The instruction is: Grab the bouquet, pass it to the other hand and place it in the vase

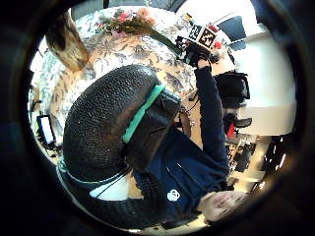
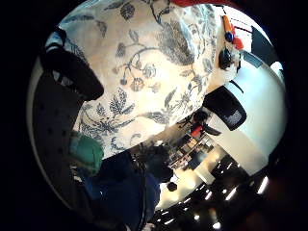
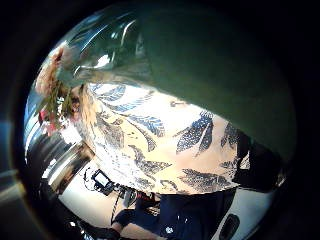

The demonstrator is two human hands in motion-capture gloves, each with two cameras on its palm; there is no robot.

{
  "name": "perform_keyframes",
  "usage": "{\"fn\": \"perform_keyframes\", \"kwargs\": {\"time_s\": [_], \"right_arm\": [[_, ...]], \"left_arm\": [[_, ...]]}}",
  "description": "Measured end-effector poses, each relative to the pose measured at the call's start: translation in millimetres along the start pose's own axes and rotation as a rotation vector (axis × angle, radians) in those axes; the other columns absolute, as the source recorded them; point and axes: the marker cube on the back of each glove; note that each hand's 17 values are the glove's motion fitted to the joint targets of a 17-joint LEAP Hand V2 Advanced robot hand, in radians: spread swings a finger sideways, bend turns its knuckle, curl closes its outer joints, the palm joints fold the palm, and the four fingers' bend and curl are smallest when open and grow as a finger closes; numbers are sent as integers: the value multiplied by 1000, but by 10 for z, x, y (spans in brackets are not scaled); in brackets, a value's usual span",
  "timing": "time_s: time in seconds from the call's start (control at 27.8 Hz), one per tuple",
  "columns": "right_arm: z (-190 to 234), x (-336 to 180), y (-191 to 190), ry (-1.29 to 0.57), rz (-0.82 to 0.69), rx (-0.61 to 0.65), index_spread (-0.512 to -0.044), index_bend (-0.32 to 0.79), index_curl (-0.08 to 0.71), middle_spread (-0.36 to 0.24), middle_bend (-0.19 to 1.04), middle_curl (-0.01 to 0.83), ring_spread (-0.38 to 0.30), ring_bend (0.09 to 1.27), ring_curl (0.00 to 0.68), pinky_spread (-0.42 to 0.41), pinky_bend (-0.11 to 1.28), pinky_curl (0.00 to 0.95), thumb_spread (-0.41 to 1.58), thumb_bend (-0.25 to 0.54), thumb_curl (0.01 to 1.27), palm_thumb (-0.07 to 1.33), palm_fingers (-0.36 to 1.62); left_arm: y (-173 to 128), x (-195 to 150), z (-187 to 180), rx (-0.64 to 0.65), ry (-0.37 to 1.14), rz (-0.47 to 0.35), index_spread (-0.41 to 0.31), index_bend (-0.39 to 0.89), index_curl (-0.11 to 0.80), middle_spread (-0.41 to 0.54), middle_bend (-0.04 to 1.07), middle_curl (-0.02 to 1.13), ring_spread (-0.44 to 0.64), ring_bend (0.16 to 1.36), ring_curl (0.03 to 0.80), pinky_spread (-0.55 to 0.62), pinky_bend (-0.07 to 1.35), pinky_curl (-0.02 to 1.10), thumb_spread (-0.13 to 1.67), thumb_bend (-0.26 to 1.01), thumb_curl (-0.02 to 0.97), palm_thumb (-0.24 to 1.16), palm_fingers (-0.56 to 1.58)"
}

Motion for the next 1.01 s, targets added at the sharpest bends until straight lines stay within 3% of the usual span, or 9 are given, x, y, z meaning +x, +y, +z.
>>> {"fn": "perform_keyframes", "kwargs": {"time_s": [0.22, 0.32, 0.47, 0.58, 0.68, 0.79, 1.01], "right_arm": [[-111, 128, 82, 66, 52, 164, -232, 162, 236, -198, 486, 554, -226, 797, 495, -268, 729, 437, 1083, 55, 483, 1066, 1365], [-193, 188, 27, 9, 49, 308, -237, 243, 280, -201, 553, 583, -226, 833, 514, -263, 736, 454, 1094, 6, 449, 1007, 1445], [-360, 128, -85, -253, -21, 464, -238, 325, 333, -202, 618, 612, -220, 870, 532, -261, 736, 469, 1106, -36, 418, 939, 1464], [-396, 90, -253, -437, -60, 438, -236, 396, 373, -197, 670, 631, -216, 884, 540, -255, 734, 479, 1101, -32, 404, 911, 1477], [-523, 88, -171, -570, -51, 367, -232, 433, 404, -192, 704, 643, -210, 902, 548, -253, 743, 487, 1082, -15, 411, 922, 1461], [-716, 20, -242, -733, -185, 496, -229, 453, 430, -189, 736, 651, -206, 918, 554, -248, 754, 496, 1055, -11, 427, 948, 1443], [-1213, -119, 263, -969, -371, 594, -222, 447, 465, -179, 779, 662, -201, 961, 566, -239, 780, 513, 993, -9, 469, 985, 1408]], "left_arm": [[-69, -56, 3, -3, 13, -6, -35, 153, 320, 188, 185, 347, 322, 482, 272, 294, 303, 345, 1148, -18, 246, 40, 247], [-117, -107, -9, -5, 26, -24, -35, 152, 321, 189, 185, 347, 327, 481, 273, 294, 302, 345, 1150, -15, 249, 46, 247], [-166, -182, -82, -11, 52, -55, -35, 154, 322, 189, 184, 347, 330, 480, 273, 295, 300, 345, 1150, -17, 251, 47, 248], [-186, -227, -180, -10, 84, -74, -35, 155, 323, 190, 180, 346, 331, 480, 274, 295, 300, 346, 1150, -17, 252, 48, 247], [-249, -260, -296, 13, 124, -84, -35, 156, 324, 196, 178, 345, 332, 480, 275, 295, 301, 347, 1155, -16, 252, 50, 246], [-371, -280, -440, 50, 171, -97, -35, 159, 326, 198, 178, 345, 333, 480, 275, 295, 300, 347, 1156, -13, 254, 58, 247], [-727, -253, -796, 167, 298, -103, -27, 182, 340, 189, 177, 342, 323, 467, 272, 294, 285, 345, 1145, 12, 278, 160, 273]]}}
